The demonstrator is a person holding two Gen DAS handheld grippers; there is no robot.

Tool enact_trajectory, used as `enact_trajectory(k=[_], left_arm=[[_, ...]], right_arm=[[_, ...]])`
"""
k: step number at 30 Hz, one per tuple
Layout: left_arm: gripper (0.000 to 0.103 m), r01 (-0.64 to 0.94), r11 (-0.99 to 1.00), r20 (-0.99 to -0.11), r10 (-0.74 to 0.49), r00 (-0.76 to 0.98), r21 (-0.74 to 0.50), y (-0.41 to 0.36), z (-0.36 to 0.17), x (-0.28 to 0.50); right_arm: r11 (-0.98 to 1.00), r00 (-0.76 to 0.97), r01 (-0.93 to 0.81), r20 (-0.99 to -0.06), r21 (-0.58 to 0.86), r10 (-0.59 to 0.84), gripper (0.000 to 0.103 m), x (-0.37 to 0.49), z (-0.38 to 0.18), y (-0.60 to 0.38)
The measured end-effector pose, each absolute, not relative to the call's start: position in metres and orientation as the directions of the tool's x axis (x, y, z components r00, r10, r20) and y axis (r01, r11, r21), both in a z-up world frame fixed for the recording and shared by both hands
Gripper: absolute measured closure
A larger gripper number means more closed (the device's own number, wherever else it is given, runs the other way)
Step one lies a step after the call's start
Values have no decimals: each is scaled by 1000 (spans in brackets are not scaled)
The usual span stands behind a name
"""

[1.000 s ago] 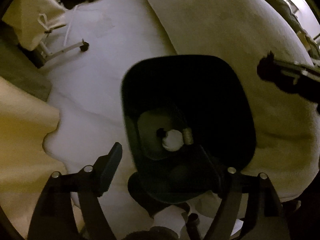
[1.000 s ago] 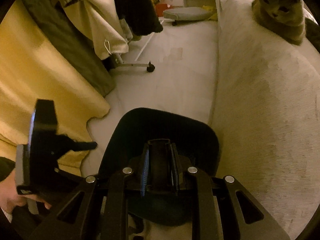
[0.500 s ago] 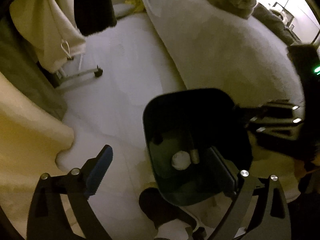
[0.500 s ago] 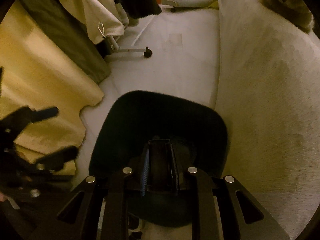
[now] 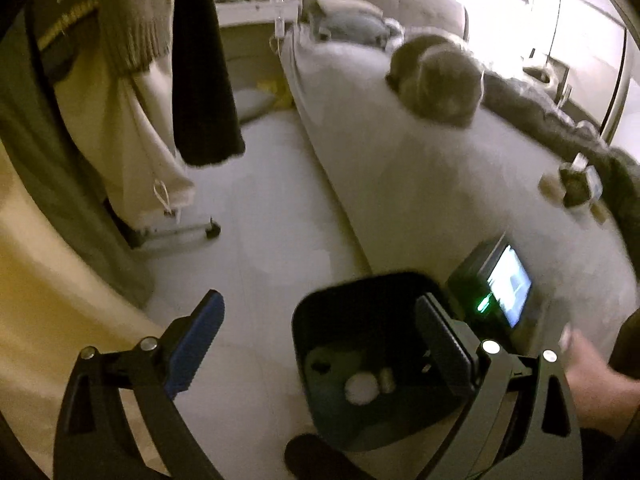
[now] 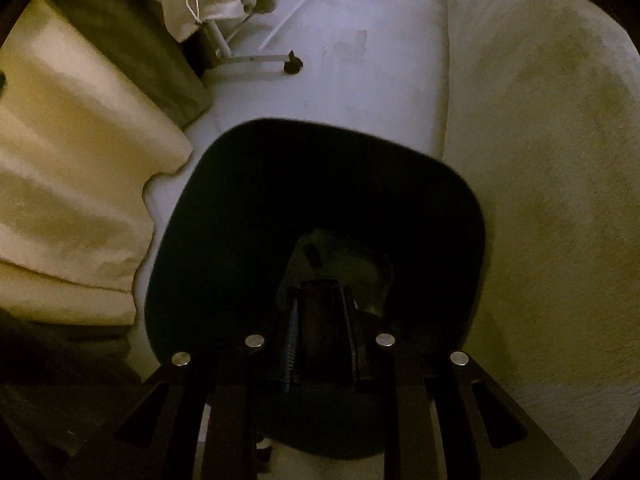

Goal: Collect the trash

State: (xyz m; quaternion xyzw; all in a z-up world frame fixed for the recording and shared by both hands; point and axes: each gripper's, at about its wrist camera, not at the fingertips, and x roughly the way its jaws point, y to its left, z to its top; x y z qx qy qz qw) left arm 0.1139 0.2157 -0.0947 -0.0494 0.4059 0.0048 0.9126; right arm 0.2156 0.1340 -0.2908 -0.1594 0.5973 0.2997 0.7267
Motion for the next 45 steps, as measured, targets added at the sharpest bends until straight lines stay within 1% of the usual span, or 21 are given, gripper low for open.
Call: enact_trajectory(k=[2, 5, 10, 11, 13, 14, 15, 17, 18, 20, 22, 24, 27, 33, 37, 42, 45], left_arm=[[5, -53, 996, -710, -15, 704, -73, 214, -86, 111], [5, -67, 997, -708, 26, 706, -31, 211, -79, 112], [5, -51, 998, -674, 11, 739, -40, 208, -58, 106], [5, -43, 998, -663, 7, 749, -39, 206, -51, 105], [4, -37, 998, -642, -7, 767, -54, 205, -39, 103], [4, -40, 997, -633, -11, 774, -66, 205, -35, 101], [3, -41, 996, -625, -20, 781, -83, 206, -31, 100], [3, -56, 993, -608, -17, 793, -101, 207, -24, 99], [3, -68, 993, -603, -3, 798, -96, 207, -21, 100], [3, -102, 993, -589, 44, 807, -67, 207, -15, 101], [3, -102, 992, -576, 39, 816, -77, 206, -9, 103], [3, -104, 989, -573, 27, 819, -102, 207, -5, 105], [3, -85, 987, -557, -7, 831, -139, 201, 3, 108], [3, -51, 991, -529, -22, 848, -124, 179, 15, 114], [3, -23, 991, -517, -47, 855, -129, 163, 22, 118], [3, 20, 994, -496, -72, 865, -109, 142, 32, 124], [3, 35, 995, -488, -77, 869, -95, 129, 35, 129]], right_arm=[[765, 107, -632, -965, 121, 241, 82, 214, -292, 134], [758, 104, -642, -968, 110, 228, 82, 210, -296, 133], [761, 98, -640, -971, 107, 219, 82, 208, -299, 129], [763, 96, -637, -971, 109, 218, 80, 208, -300, 128], [767, 99, -633, -970, 109, 220, 60, 208, -299, 125], [768, 105, -630, -968, 114, 230, 42, 209, -297, 124], [770, 108, -627, -965, 119, 238, 35, 208, -296, 125], [770, 115, -624, -959, 133, 259, 34, 206, -291, 122], [770, 119, -624, -957, 135, 264, 30, 205, -290, 122], [769, 130, -625, -954, 134, 271, 26, 203, -286, 121], [766, 143, -629, -947, 136, 286, 22, 202, -279, 120], [763, 164, -632, -938, 139, 306, 16, 201, -269, 119], [757, 190, -637, -923, 144, 336, 14, 201, -252, 116], [746, 260, -655, -892, 119, 370, 9, 200, -218, 104], [752, 300, -650, -873, 108, 384, 8, 200, -198, 88], [771, 375, -633, -846, 65, 379, 7, 200, -174, 62], [786, 410, -615, -826, 62, 386, 7, 200, -160, 42]])
